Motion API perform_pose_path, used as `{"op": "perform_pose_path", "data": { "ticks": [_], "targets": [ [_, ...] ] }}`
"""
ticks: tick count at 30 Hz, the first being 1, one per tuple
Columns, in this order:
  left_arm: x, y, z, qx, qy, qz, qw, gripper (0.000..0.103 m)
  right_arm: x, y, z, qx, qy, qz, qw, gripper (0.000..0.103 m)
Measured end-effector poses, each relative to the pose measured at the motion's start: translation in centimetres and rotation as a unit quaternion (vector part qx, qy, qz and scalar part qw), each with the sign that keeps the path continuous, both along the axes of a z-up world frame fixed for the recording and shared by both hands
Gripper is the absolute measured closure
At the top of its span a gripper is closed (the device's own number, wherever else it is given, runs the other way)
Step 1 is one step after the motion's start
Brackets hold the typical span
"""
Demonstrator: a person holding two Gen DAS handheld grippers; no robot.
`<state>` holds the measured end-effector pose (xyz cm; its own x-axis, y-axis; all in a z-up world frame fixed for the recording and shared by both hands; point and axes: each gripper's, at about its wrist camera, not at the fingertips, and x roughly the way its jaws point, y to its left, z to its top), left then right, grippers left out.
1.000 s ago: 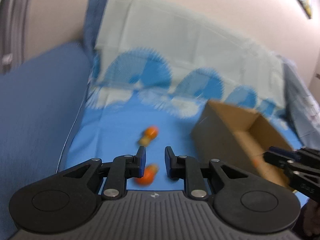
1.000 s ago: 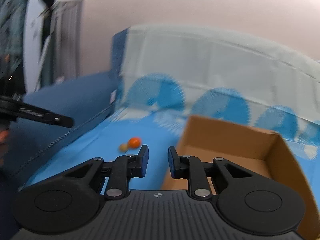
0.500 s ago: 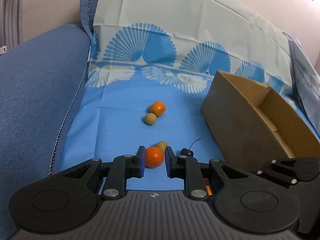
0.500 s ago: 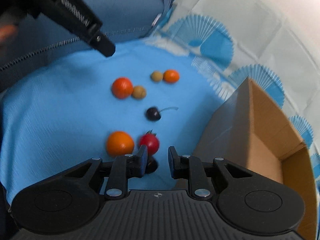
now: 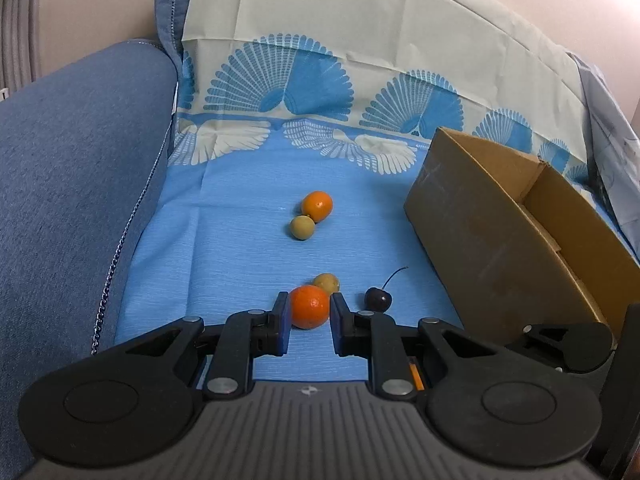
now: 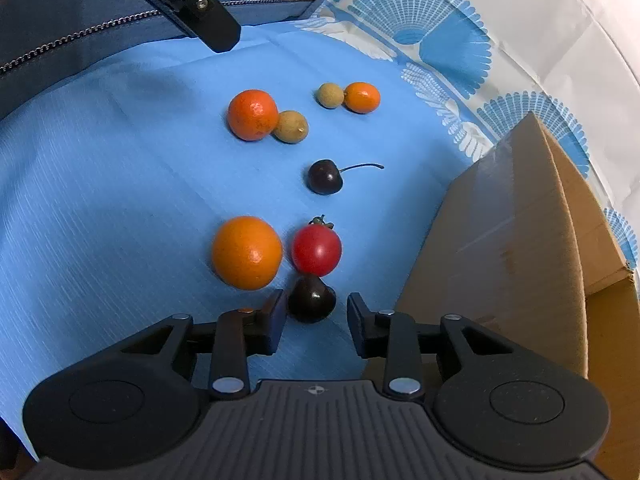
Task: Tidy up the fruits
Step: 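Close the right tool on the dark cherry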
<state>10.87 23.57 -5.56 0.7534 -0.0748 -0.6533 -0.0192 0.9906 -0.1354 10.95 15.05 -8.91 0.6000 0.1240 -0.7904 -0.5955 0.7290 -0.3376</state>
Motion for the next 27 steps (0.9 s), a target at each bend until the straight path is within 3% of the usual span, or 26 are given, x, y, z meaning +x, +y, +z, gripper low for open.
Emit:
{"op": "perform_pose_path", "data": {
  "ticks": [7,13,18,27],
  "targets": [
    [-0.5,0.2,0.2,0.002,-0.007,0.008,0.9999,0.081,-0.2,-0.2,0.2,0.008,0.002,0.009,1.000,0.078],
    [-0.8,0.3,0.1,0.003,-0.007,0.011,0.9999,0.081,-1.3,-0.7,2.5,0.060,0.013,0.012,0.998,0.078],
    [-0.3,0.2,-0.2,0.003,0.000,0.009,1.0000,0.081,-2.5,-1.5,3.5,0.084,0.042,0.020,0.995,0.078],
    [0.9,-0.1,-1.1,0.007,0.015,-0.001,0.9999,0.081,-2.1,-1.7,2.4,0.134,0.128,0.027,0.982,0.077]
  ]
}}
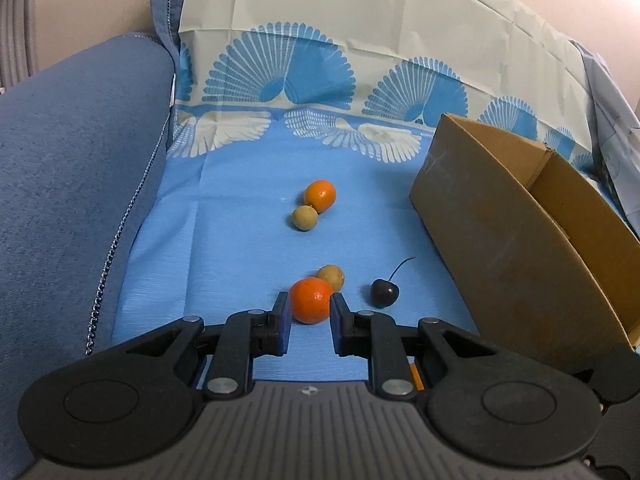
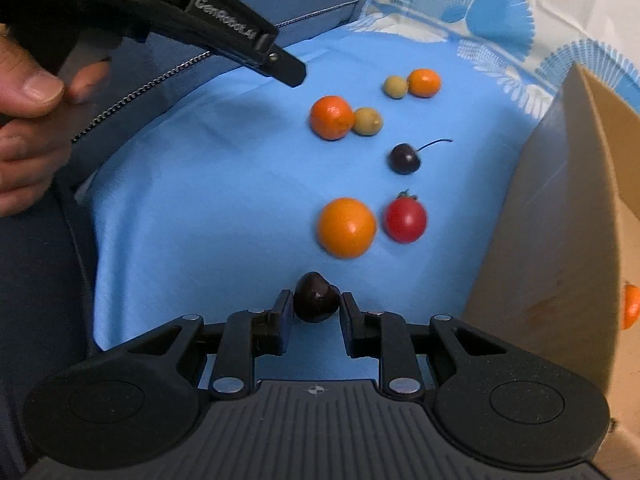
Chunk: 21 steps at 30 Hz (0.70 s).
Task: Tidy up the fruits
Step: 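Close the right tool on the dark cherry, then close the left tool on the large orange while the right tool holds the cherry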
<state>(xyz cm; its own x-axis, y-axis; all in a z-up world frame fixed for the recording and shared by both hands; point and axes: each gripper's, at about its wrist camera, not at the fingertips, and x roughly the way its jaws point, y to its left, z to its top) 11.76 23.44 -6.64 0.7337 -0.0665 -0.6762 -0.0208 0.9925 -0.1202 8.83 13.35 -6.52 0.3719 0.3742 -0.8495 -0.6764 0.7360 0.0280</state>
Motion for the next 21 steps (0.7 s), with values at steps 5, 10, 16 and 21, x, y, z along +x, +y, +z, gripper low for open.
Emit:
{"op": "perform_pose_path", "data": {
  "ticks": [5,10,16,21],
  "targets": [
    [0.6,0.4,-0.5,-0.012,0.012,0.000,0.9998,0.080,0.3,0.2,-0.5,0.002,0.014,0.002,1.000,0.074],
    [1.6,0.3,-1.1,-0.017,0.032,-0.009,0.9993,0.062,0.7,0.1,-0.9,0.002,0.023,-0.002,1.000,0.072],
    [2.6,-0.1,-1.9,-0.019,0.042,-0.007,0.9989,0.052,0.6,-0.2,-0.8,0.004,0.020,0.005,1.000,0.076],
    [3.7,-1.2,-2.5,0.003,0.036,-0.007,0.9993,0.036,0.3,-0.3,-0.5,0.008,0.018,0.013,1.000,0.076]
  ]
}}
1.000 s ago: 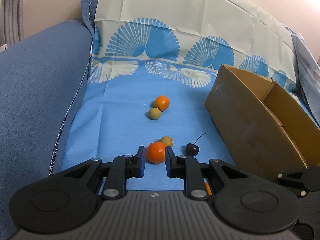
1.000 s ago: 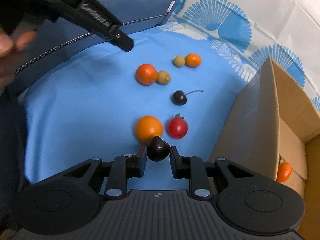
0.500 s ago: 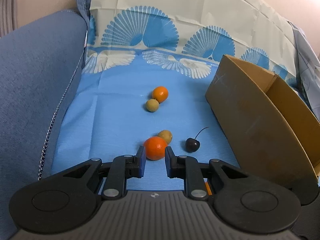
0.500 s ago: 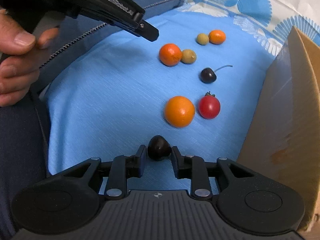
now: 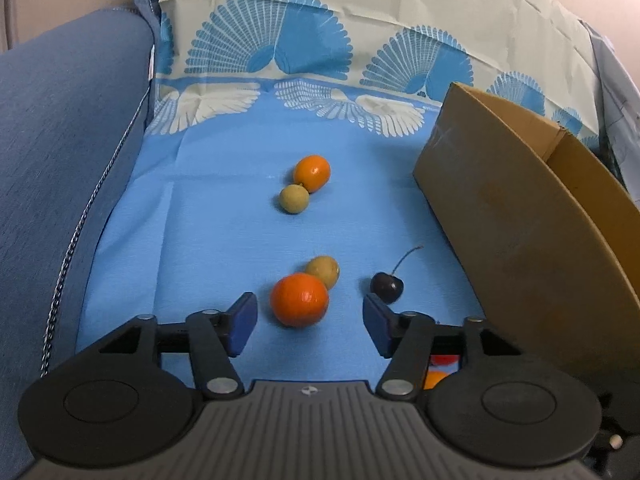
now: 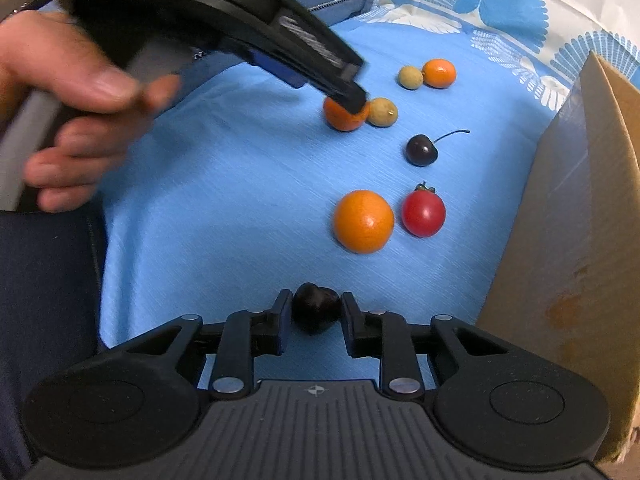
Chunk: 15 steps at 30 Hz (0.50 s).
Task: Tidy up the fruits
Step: 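Close the left tool on the large orange while the right tool holds the cherry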
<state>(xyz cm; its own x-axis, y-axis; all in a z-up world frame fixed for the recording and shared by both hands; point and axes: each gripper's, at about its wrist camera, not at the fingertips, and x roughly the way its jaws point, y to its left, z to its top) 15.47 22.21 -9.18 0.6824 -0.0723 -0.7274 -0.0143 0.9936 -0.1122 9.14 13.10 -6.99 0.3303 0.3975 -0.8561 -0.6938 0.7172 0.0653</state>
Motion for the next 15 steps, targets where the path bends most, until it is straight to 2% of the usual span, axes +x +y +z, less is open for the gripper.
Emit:
{"op": "perform_pose_path", "data": {
  "ticks": [6,11,13,15],
  "targets": [
    [1.7,-0.4,-1.4,-0.022,0.009,0.021,0.9995,0.034,-0.1,-0.2,-0.3,0.001,0.002,0.004,1.000,0.076],
    [2.6,-1.4,-2.5,0.008,0.021,0.023,0.9995,0.034,0.0,-0.3,-0.4,0.004,0.001,0.005,1.000,0.076],
    [2.6,-1.3,-2.6,0.014,0.018,0.026,0.9994,0.040,0.0,-0.3,-0.4,0.005,0.002,0.005,1.000,0.076],
    [2.6,-1.0,-2.6,0.014,0.018,0.035,0.9991,0.059,0.0,-0.3,-0.4,0.005,0.002,0.004,1.000,0.076]
  ]
}}
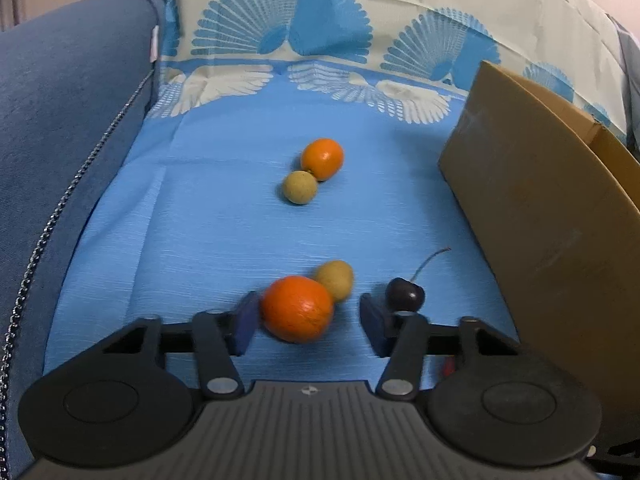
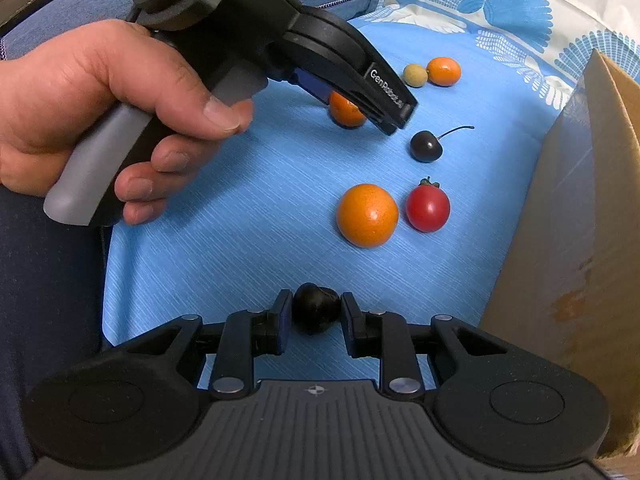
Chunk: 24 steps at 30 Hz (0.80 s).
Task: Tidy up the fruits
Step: 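Close the left tool on the large orange while the right tool holds the cherry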
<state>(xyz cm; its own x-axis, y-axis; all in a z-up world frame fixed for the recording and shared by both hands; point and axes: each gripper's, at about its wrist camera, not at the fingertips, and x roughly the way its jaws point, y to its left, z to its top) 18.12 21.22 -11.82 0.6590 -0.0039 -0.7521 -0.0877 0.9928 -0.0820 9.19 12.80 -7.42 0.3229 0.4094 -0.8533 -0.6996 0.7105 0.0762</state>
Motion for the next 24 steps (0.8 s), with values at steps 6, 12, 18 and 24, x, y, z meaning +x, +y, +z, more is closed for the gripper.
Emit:
{"op": "perform_pose_path", "data": {
  "ticks": [6,12,18,24],
  "targets": [
    [-0.6,0.7,0.5,-0.011,-0.008,0.018,0.9997,0.062,-0.3,0.0,0.2,0.002,-0.010,-0.006,1.000,0.076],
    [-1.2,1.2,1.0,-0.029,-0.009,0.029,0.9991,0.062,-0.3,-0.1,0.6,0.006,-0.017,-0.014,1.000,0.076],
    [-0.7,1.2,0.5,-0.026,0.008,0.032,0.9991,0.062,-0.2,0.0,0.1,-0.005,-0.012,-0.013,1.000,0.076],
    [-0.9,1.1,0.7,-0.022,0.002,0.032,0.9992,0.062,-0.3,-0.1,0.3,-0.005,-0.014,-0.015,1.000,0.076]
  ]
}}
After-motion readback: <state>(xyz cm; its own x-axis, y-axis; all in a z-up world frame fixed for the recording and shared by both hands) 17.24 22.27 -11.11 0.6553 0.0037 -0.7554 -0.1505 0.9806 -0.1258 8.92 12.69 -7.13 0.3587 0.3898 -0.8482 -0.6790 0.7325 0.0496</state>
